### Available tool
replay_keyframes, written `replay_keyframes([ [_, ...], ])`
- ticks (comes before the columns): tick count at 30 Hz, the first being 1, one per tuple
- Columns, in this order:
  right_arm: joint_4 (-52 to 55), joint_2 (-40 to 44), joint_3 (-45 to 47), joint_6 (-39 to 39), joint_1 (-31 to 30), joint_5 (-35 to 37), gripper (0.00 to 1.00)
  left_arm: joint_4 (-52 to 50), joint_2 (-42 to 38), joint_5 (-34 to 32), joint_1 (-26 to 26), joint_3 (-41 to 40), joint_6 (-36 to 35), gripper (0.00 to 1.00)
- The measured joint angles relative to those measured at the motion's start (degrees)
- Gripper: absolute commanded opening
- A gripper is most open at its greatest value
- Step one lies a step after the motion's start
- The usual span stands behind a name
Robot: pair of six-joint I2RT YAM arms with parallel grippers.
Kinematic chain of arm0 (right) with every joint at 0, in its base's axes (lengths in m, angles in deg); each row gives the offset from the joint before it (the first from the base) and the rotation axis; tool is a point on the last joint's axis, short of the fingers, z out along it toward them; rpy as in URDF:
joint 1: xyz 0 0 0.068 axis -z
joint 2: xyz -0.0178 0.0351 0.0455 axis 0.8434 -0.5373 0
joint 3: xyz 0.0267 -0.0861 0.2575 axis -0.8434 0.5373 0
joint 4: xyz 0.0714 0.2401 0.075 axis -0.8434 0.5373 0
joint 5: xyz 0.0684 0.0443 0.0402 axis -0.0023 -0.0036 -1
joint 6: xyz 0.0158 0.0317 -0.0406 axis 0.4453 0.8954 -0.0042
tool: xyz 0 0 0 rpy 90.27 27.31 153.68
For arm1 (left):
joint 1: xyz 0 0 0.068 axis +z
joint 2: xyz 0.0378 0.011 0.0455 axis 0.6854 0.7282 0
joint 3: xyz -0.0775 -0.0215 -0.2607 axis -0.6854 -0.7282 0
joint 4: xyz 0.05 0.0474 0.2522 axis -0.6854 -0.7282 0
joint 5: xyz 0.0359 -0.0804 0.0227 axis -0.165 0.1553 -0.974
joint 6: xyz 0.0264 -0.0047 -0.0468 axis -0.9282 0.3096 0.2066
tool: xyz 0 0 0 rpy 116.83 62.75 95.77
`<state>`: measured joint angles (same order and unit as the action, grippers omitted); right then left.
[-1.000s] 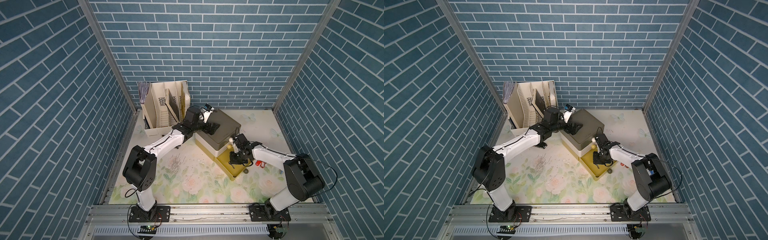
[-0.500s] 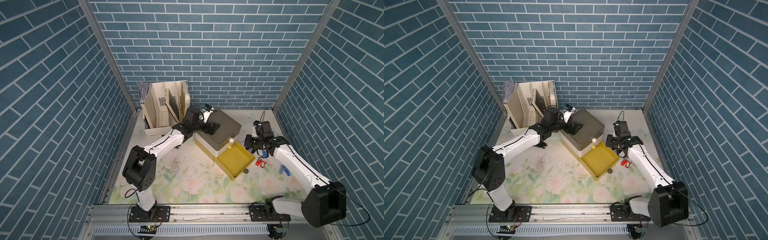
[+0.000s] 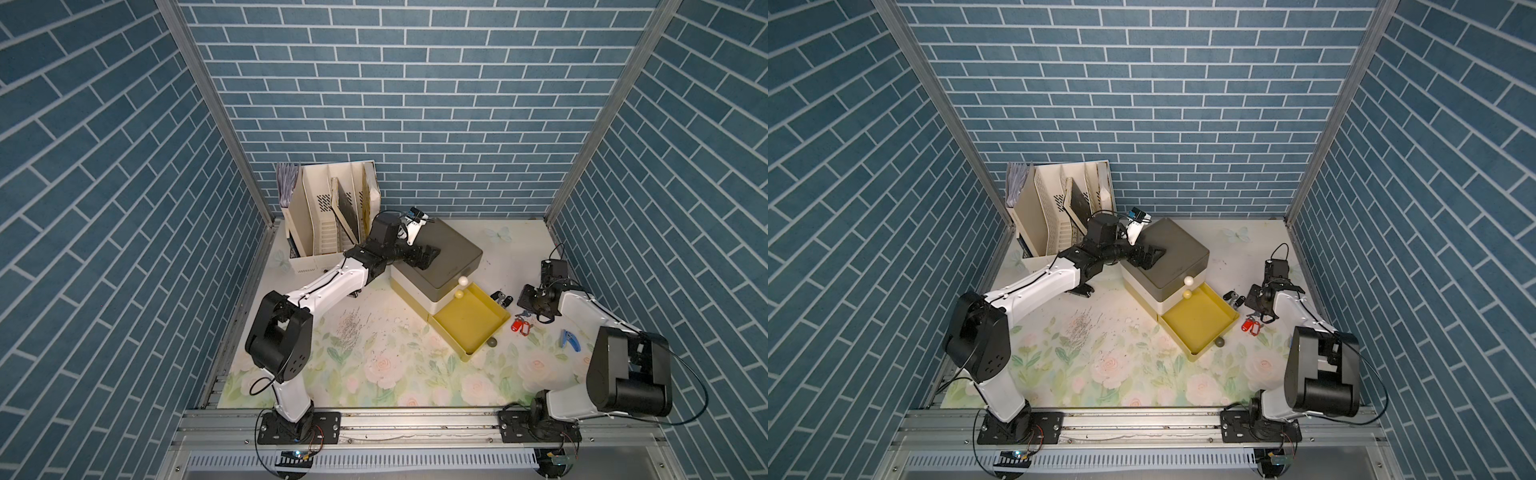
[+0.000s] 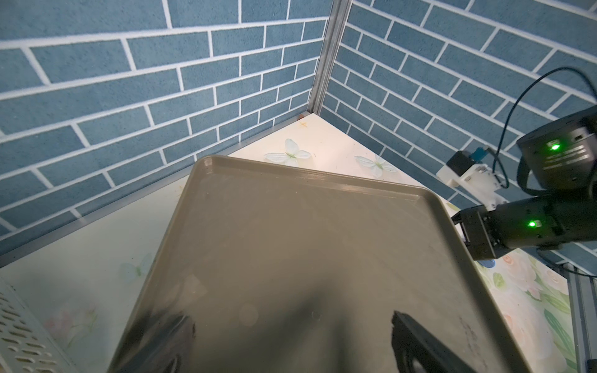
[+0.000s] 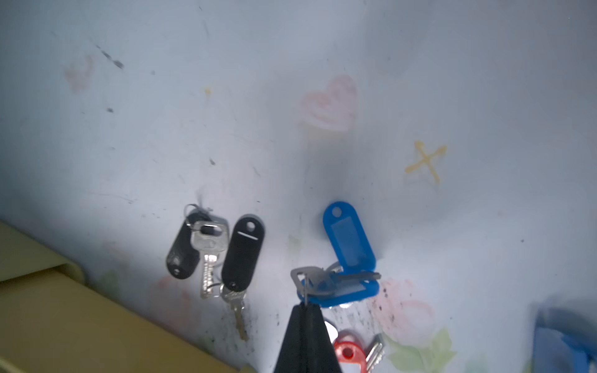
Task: Take the keys out of the drawer
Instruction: Place the key at the center of the board.
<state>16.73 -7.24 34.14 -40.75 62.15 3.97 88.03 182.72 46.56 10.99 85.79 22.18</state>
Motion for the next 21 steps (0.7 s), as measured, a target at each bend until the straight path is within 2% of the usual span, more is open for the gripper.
replay_keyframes([
  [3, -1.2, -0.2, 0.9, -0.8, 0.5, -1.4, 0.24, 0.0, 0.0, 0.0, 0.0, 0.0, 0.0, 1.0],
  [5, -2.2, 0.5, 1.4, -1.8, 0.7, -2.5, 0.31, -0.2, 0.1, 0.0, 0.0, 0.2, 0.0, 1.0],
  [14, -1.0, 16.9, 7.1, 0.5, -1.4, -8.0, 0.31, -1.5, 0.5, 0.0, 0.0, 1.4, 0.2, 1.0],
  [21, 4.6, 19.2, 12.3, 4.9, -8.5, -10.0, 0.29, -1.9, 1.1, 0.0, -0.1, 2.1, 0.5, 1.0],
])
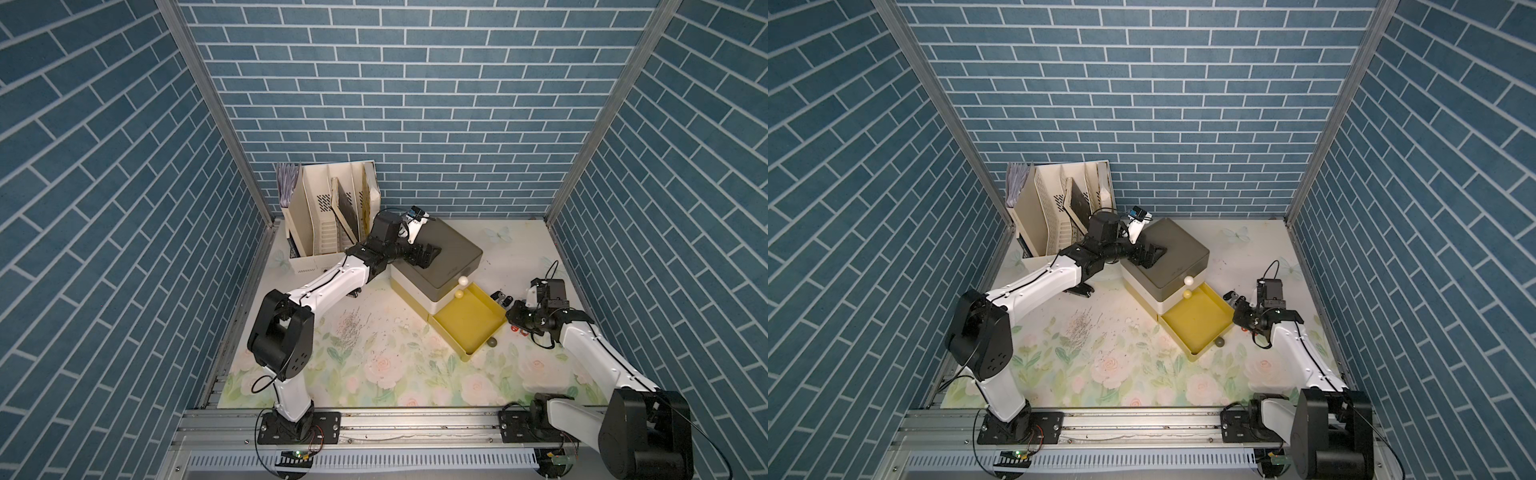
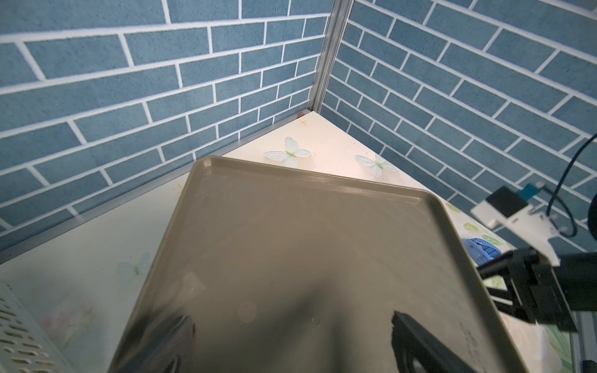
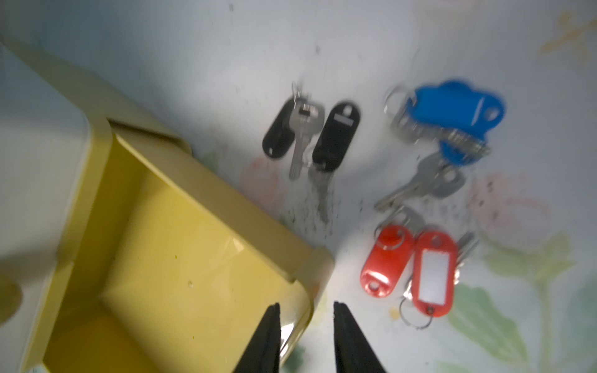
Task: Take the keys out of the drawer
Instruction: Place the key at the center of the board, then close the drawer in the storage box.
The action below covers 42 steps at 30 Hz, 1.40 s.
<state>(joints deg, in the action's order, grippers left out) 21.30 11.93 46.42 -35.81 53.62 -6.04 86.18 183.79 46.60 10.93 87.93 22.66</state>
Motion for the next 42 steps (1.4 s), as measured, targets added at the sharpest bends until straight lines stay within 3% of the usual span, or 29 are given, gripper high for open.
replay_keyframes([
  [12, -12.9, 0.2, 5.8, 9.6, -4.0, -3.2, 0.2, -1.1, 0.5, -0.7, -0.3, 1.1, 0.0, 1.0],
  [19, -25.6, -1.8, 8.6, 13.6, -4.8, -8.7, 0.37, -1.4, 1.0, -0.9, -0.4, 1.7, 0.0, 1.0],
  [25, -21.0, 2.2, 5.2, 11.5, -5.4, -9.4, 0.39, -1.6, 1.0, -1.0, -0.4, 1.9, 0.0, 1.0],
  [27, -18.1, 5.5, 4.5, 10.4, -5.4, -8.5, 0.35, -1.6, 1.0, -1.1, -0.5, 1.9, 0.0, 1.0],
  [31, -12.8, 9.0, 5.3, 9.7, -5.4, -7.2, 0.11, -1.6, 1.0, -1.1, -0.5, 1.9, 0.0, 1.0],
  [33, -11.3, 8.6, 6.7, 9.2, -5.4, -6.7, 0.04, -1.6, 1.0, -1.1, -0.5, 1.9, 0.0, 1.0],
  [42, -16.3, -4.4, 8.5, 8.7, -5.6, -8.5, 0.0, -1.9, 1.0, -1.1, -0.5, 2.1, 0.0, 1.0],
])
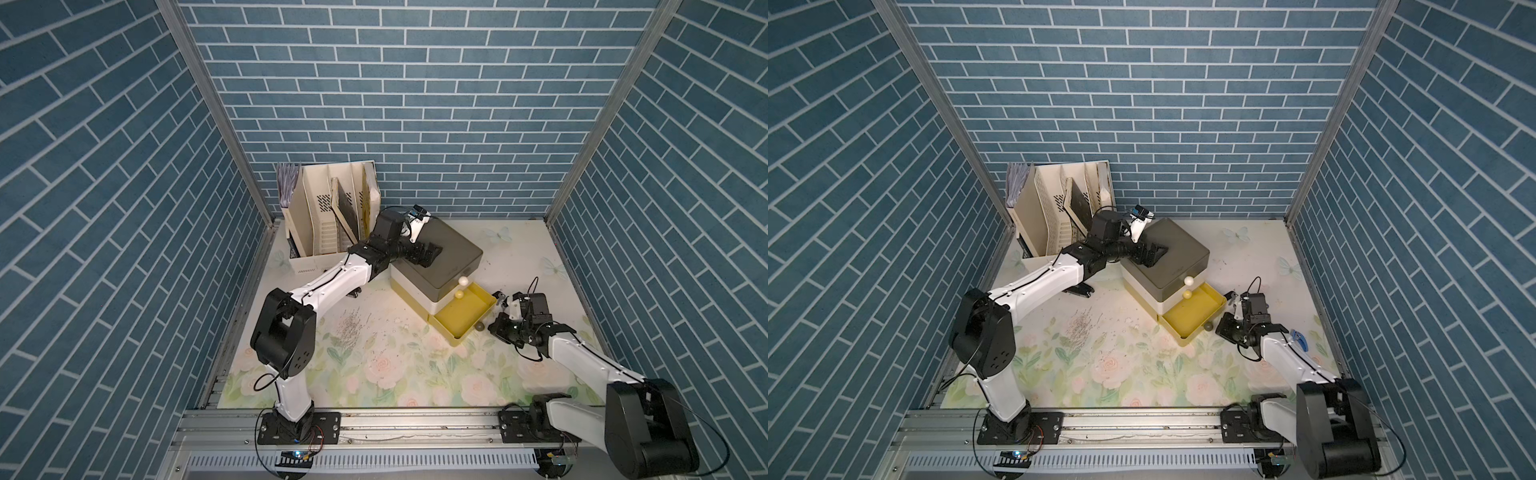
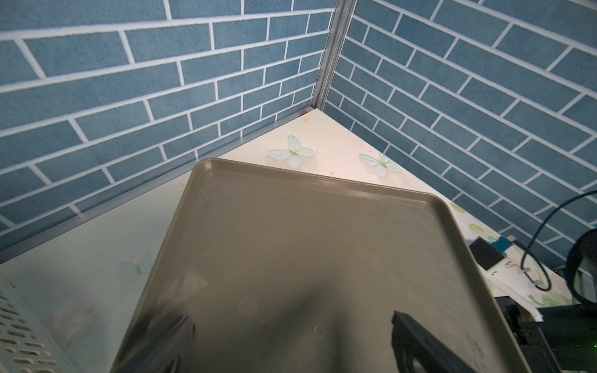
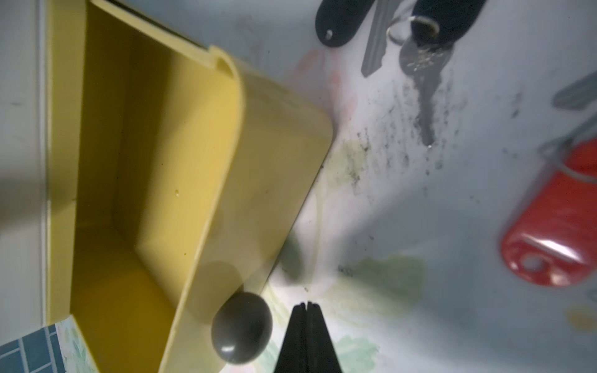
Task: Take the keys out of the drawer
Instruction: Close the drawer in the storage box.
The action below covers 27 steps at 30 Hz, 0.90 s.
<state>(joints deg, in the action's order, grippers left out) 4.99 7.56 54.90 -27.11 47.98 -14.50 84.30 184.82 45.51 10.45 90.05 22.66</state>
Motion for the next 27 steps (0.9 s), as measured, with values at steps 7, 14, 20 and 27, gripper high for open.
replay_keyframes([
  [7, -8.8, -10.6, -7.0, 0.1, -2.2, -3.1, 0.0, -1.2, -0.7, -1.0, 0.0, 0.1, 0.4, 1.0],
  [14, -19.3, -17.3, -9.4, 1.7, -3.1, -6.4, 0.0, -6.8, -4.7, -4.8, 0.2, -1.0, 2.7, 1.0],
  [20, -28.3, -21.7, -9.4, 5.3, -5.5, -10.2, 0.0, -8.2, -12.0, -7.8, 0.3, -7.4, 5.2, 1.0],
  [27, -25.7, -20.9, -9.3, 6.0, -4.6, -10.6, 0.06, -8.5, -21.5, -13.7, 0.9, -17.6, 7.5, 1.0],
])
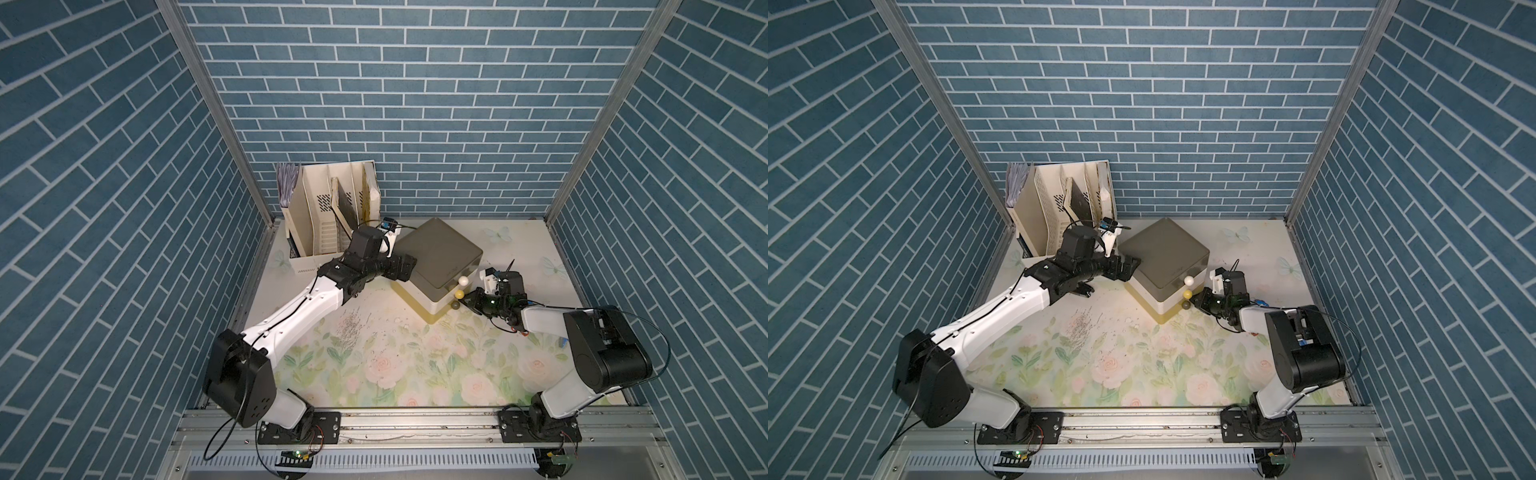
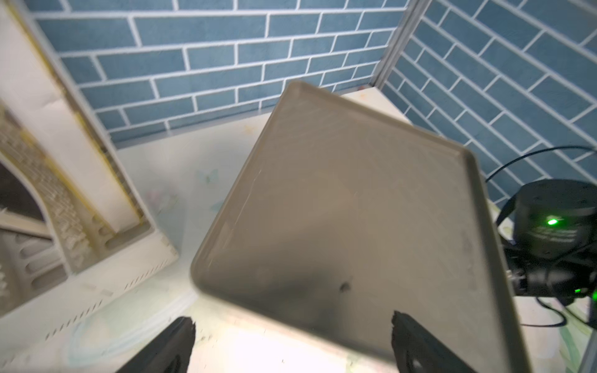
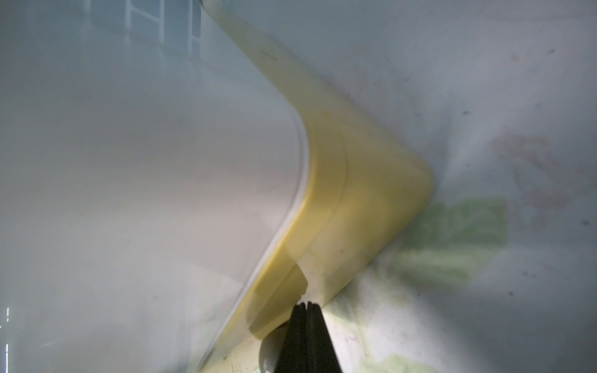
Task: Take the keys out of the drawer
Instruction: Close the drawer in the storage box, then reset both arms
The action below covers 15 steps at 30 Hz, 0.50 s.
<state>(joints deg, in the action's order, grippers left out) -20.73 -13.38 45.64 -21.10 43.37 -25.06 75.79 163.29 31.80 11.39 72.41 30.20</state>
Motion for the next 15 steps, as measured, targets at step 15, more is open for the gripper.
replay_keyframes([
  [15, 3.8, 19.6, 6.4, -23.1, 20.6, 24.5, 0.42, 13.5, -18.8, -13.3, 21.5, -26.7, -0.1, 1.0],
])
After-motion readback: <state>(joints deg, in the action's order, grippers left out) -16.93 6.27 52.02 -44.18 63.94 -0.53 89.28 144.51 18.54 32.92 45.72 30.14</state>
